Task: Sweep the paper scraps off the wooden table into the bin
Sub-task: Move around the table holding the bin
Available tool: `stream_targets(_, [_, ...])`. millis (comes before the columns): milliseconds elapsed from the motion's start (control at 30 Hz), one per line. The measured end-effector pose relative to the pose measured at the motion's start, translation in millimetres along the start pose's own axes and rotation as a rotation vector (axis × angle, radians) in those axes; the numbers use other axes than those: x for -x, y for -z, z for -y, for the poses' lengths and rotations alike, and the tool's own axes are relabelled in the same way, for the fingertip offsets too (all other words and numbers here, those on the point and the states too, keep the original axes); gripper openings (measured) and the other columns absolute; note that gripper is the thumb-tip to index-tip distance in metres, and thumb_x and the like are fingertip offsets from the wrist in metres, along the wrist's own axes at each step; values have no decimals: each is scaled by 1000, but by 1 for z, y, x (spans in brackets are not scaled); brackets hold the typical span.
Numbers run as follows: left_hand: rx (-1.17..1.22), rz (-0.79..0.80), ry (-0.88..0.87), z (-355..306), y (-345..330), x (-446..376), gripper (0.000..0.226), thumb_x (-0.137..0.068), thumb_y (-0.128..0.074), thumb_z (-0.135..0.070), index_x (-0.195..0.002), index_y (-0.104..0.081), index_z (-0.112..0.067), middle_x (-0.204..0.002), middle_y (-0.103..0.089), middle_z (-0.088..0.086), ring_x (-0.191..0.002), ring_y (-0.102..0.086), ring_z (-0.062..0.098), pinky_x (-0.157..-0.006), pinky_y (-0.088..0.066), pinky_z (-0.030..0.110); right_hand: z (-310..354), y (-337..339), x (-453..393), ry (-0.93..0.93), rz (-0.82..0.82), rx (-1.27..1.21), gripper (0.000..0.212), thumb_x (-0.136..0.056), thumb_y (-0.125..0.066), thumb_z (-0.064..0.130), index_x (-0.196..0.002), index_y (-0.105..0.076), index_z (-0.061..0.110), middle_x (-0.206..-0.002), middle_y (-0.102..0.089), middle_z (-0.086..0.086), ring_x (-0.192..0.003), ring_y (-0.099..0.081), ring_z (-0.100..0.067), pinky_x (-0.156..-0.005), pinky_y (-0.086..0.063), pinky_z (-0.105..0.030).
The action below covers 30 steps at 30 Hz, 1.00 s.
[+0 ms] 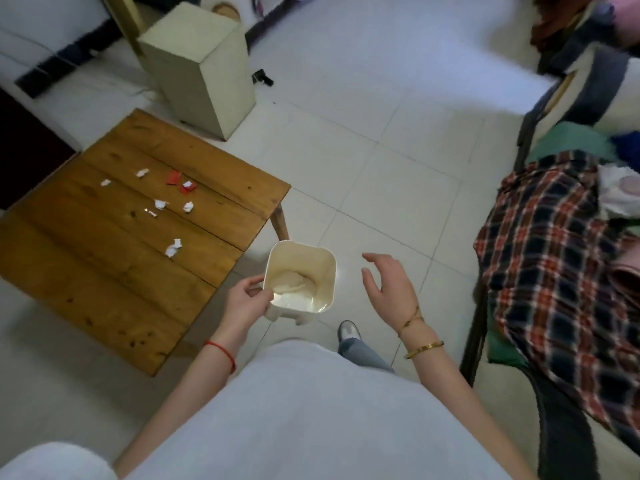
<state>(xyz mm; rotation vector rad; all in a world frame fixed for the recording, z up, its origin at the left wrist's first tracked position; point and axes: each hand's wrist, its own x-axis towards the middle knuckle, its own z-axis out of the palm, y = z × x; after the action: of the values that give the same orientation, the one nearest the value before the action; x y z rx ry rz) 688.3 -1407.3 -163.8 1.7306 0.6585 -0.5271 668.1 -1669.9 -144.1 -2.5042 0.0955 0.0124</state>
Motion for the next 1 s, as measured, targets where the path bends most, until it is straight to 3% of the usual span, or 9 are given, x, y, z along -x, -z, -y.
stream_targets(167, [226, -150, 99, -1, -47, 0, 49, -78, -63, -7, -126, -58, -14, -96, -68, 1, -95, -68, 23, -88, -57, 43, -28, 30, -69, 198, 142, 32, 32, -96, -50, 22, -125, -56, 10, -122, -61, -4, -116, -51, -20, -98, -37, -24])
stream_targets(300, [361, -297, 175, 2, -74, 3, 49, -74, -63, -12, -123, -59, -16, -90, -69, -3, -86, -69, 21, -79, -59, 37, -36, 32, -111, 357, 262, 79, 32, -96, -49, 24, -125, -56, 11, -123, -60, -5, -116, -52, -20, -98, -37, -25])
stream_targets(400, [446, -397, 219, 3, -86, 7, 48, -74, -62, -11, -122, -60, -17, -82, -68, -5, -81, -68, 22, -86, -58, 42, -33, 23, -138, 456, 349, 103, 33, -96, -48, 24, -125, -56, 10, -123, -60, -6, -115, -53, -22, -99, -39, -29])
stream_targets(533, [533, -517, 279, 4, -91, 3, 45, -74, -63, -11, -118, -61, -20, -78, -67, -3, -88, -69, 24, -90, -56, 45, -21, 4, -171, 572, 441, 107, 32, -96, -49, 25, -123, -57, 10, -121, -62, -8, -112, -54, -23, -97, -41, -31])
stream_targets(800, [568, -622, 356, 7, -75, -23, 47, -73, -63, -14, -119, -63, -18, -95, -73, 5, -92, -70, 26, -89, -56, 44, 33, -56, -224, 728, 597, 140, 30, -94, -50, 21, -120, -57, 8, -114, -63, -12, -104, -54, -28, -91, -45, -37])
stream_targets(1000, [557, -588, 383, 10, -50, -52, 49, -76, -63, -14, -125, -59, -20, -108, -70, 6, -98, -67, 25, -90, -55, 43, 74, -101, -252, 770, 643, 149, 31, -93, -50, 20, -120, -58, 7, -113, -63, -12, -106, -55, -28, -97, -45, -40])
